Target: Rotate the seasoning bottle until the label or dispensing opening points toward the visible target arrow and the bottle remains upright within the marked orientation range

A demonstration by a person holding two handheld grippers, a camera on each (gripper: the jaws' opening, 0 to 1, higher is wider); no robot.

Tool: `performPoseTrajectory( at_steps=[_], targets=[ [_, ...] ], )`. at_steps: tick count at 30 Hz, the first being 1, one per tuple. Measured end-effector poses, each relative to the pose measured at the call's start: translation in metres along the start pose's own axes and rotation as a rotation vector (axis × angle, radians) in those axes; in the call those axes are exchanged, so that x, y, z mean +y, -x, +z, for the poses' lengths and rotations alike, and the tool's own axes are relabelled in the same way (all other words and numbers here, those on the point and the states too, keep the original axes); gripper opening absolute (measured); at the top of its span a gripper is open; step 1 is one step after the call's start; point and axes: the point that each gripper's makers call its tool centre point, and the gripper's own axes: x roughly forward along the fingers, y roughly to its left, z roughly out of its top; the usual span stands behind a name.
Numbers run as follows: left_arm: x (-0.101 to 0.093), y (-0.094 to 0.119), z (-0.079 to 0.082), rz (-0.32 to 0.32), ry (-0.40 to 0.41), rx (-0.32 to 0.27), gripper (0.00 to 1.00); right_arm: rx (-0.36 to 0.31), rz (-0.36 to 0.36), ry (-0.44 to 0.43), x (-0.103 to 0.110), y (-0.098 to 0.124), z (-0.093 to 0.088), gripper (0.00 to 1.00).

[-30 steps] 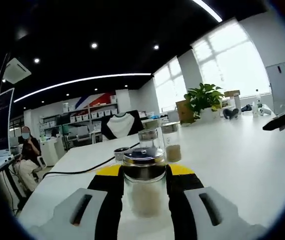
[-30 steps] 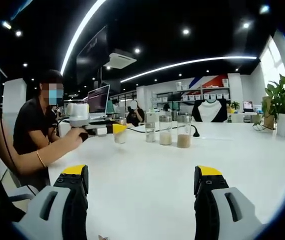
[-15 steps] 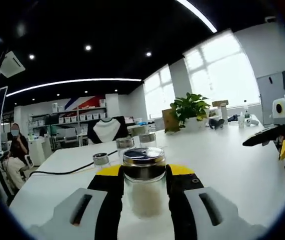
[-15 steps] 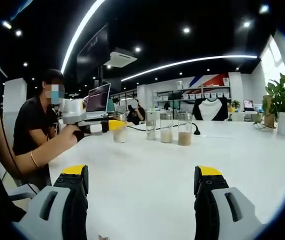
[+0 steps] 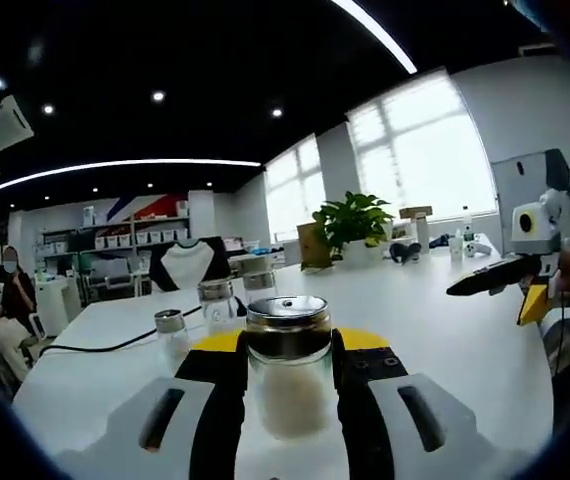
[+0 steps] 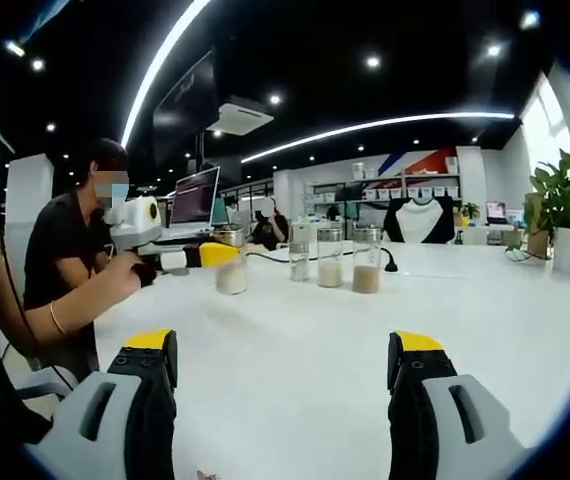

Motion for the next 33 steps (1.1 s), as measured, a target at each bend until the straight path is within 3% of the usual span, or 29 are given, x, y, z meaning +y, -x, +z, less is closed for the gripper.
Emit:
performPoseTrajectory(
  at_steps=[5,7,12,28,33],
  targets=[
    [-0.019,-0.002,0.002,-0.088,0.001,-0.016,0.35,0.003,0.009,-0.003,0.003,-0.001,-0.002,0.88],
    [-0.037,-0.003,0.007,-0.186,-0.008,-0.048,0.35,0.006,0.018,-0.002,0.005,-0.002,-0.003,0.87],
    [-0.062,-0.002,0.018,-0.296,0.001,-0.095,0.35,0.015,0.025,-0.006,0.006,-0.002,-0.007,0.87],
    [-0.090,-0.003,0.019,-0.376,0.023,-0.083,0.35,0.022,0.038,-0.004,0.009,-0.005,-0.011,0.85],
    [-0.097,-0.006,0.017,-0.406,0.062,-0.086,0.35,0.037,0.054,0.042,0.009,-0.009,-0.012,0.84]
  ],
)
